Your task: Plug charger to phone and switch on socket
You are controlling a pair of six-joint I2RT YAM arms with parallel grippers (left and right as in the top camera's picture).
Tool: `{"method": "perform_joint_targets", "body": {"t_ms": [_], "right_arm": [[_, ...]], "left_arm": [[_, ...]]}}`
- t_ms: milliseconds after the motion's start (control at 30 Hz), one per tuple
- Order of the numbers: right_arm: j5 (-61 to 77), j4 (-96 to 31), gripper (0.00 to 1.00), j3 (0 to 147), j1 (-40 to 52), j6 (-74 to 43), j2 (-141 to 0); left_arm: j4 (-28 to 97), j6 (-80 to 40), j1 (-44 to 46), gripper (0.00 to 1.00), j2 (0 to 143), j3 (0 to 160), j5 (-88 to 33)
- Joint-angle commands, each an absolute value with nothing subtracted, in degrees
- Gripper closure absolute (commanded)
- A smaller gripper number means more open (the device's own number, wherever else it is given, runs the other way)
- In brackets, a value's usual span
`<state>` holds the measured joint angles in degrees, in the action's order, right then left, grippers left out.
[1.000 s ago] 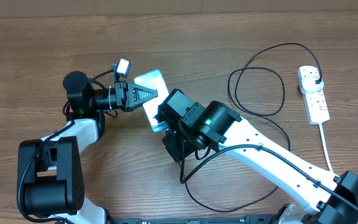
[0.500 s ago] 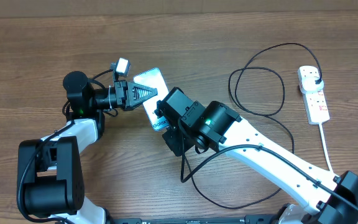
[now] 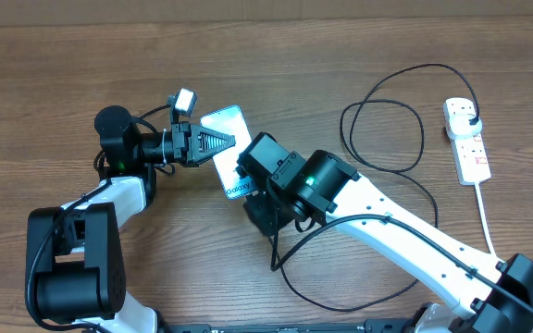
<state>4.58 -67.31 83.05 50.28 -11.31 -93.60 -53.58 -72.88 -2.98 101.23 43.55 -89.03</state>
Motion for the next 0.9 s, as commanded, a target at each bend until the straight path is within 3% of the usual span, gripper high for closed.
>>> {"method": "perform_joint_targets", "body": {"t_ms": [0, 133, 300, 433, 600, 867], "right_arm": [[5.2, -69.5, 0.22, 83.4, 50.2, -13.1, -93.4], [6.1, -72.1, 0.17, 83.2, 50.2, -17.0, -93.4], [6.1, -65.5, 0.25, 80.6, 51.2, -19.6, -93.4], [4.9, -60.5, 0.43, 78.2, 51.5, -19.8, -93.4], [3.1, -59.8, 0.75, 78.0, 51.5, -21.5, -93.4], [3.0, -58.5, 0.93, 78.5, 51.5, -21.4, -93.4]], "left_arm": [[-53.8, -71.9, -2.5, 0.96, 101.2, 44.4, -90.5], [-53.8, -71.9, -2.5, 0.96, 101.2, 44.4, -90.5], [-53.8, -71.9, -2.5, 0.96, 101.2, 44.4, -90.5], [-53.8, -71.9, -2.5, 0.96, 101.2, 44.4, -90.5], [-53.8, -71.7, -2.5, 0.96, 101.2, 44.4, -90.5], [-53.8, -70.8, -2.5, 0.96, 101.2, 44.4, -90.5]]}}
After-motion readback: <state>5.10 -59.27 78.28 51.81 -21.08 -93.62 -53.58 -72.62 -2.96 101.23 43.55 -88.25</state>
